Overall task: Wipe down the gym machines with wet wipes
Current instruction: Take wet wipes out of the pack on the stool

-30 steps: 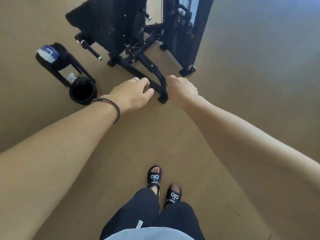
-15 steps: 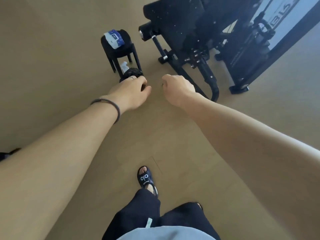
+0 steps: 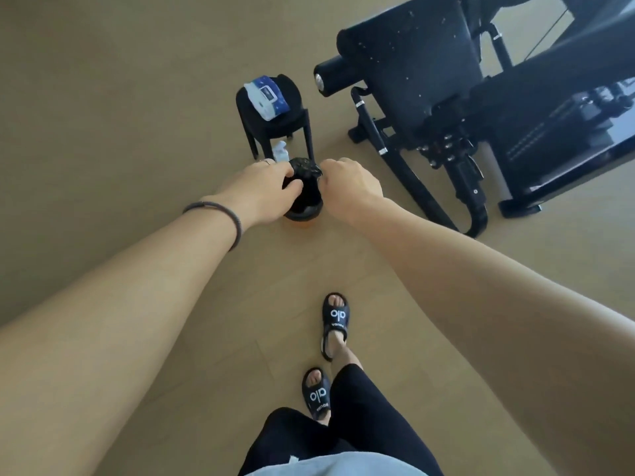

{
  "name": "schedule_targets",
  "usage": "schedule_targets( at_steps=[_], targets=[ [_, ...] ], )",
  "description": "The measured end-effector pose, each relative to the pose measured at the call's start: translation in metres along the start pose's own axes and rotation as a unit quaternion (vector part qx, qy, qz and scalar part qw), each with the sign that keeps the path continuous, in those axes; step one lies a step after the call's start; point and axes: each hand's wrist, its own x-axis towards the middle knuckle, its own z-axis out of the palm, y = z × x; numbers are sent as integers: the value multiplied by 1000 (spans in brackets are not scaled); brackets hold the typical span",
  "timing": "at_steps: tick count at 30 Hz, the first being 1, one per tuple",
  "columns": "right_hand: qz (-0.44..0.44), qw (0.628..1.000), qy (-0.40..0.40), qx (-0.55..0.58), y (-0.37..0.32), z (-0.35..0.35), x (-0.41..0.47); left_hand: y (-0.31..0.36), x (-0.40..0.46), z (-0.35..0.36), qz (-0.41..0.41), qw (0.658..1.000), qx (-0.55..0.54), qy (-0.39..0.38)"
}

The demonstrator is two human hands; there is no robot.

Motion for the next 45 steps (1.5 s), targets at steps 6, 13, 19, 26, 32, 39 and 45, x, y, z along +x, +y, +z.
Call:
schedule_targets(
  at_steps=[6, 13, 19, 26, 32, 39, 45],
  targets=[
    [-2, 1000, -16, 23, -23, 5, 119, -44, 92, -37, 13, 1000, 1, -9],
    [10, 999, -42, 26, -73, 10, 233, -126, 192, -78, 4, 1000, 4, -23],
    [71, 994, -38, 70, -133, 35, 332, -219, 298, -112, 55, 998, 11, -40],
    [162, 981, -23, 107, -176, 67, 428, -291, 403, -146, 108, 984, 92, -112],
    [233, 962, 8, 143, -170, 99, 503, -297, 494, -159, 159, 967, 147, -133],
    [292, 931, 16, 220, -134, 148, 599, -303, 617, -126, 181, 955, 183, -148],
    [341, 898, 32, 277, -112, 191, 666, -318, 708, -82, 228, 939, 205, -155]
  ],
)
